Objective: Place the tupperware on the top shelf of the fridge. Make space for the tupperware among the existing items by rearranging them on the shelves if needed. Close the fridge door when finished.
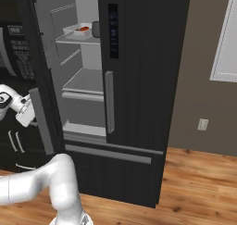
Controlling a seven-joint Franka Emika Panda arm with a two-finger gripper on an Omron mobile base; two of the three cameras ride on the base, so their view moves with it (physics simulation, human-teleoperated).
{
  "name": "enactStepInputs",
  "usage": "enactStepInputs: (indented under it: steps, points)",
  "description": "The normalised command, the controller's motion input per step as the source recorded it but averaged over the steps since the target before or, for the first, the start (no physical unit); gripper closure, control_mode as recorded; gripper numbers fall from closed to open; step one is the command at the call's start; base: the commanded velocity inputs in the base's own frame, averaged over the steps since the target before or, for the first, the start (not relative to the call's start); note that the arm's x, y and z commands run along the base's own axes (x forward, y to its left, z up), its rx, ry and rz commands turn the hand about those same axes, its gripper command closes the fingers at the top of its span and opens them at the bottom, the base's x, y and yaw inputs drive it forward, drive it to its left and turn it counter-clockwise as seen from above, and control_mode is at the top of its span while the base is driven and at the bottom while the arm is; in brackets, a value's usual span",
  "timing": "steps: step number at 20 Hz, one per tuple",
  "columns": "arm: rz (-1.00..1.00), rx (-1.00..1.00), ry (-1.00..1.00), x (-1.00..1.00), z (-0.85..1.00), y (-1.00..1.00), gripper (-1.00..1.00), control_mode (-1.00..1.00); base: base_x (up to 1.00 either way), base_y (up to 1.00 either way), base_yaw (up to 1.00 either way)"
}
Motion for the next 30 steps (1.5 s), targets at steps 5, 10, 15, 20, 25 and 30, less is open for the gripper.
enactStepInputs:
  steps: [5, 10, 15, 20, 25, 30]
  points:
    - [0.12, 0.14, -0.03, 0.31, 0.03, -1.00, -1.00, -1.00, 0.00, 0.00, 0.00]
    - [0.29, 0.11, 0.15, 0.65, 0.13, -0.94, -1.00, -1.00, 0.00, 0.00, 0.00]
    - [0.35, 0.04, 0.35, 0.90, 0.30, -0.50, -1.00, -1.00, 0.00, 0.00, 0.00]
    - [0.37, 0.02, 0.38, 0.98, 0.20, -0.33, -1.00, -1.00, 0.00, 0.00, 0.00]
    - [0.37, 0.01, 0.40, 1.00, 0.10, -0.25, -1.00, -1.00, 0.00, 0.00, 0.00]
    - [0.40, 0.00, 0.15, 1.00, -0.09, -0.20, -1.00, -1.00, 0.00, 0.00, 0.00]
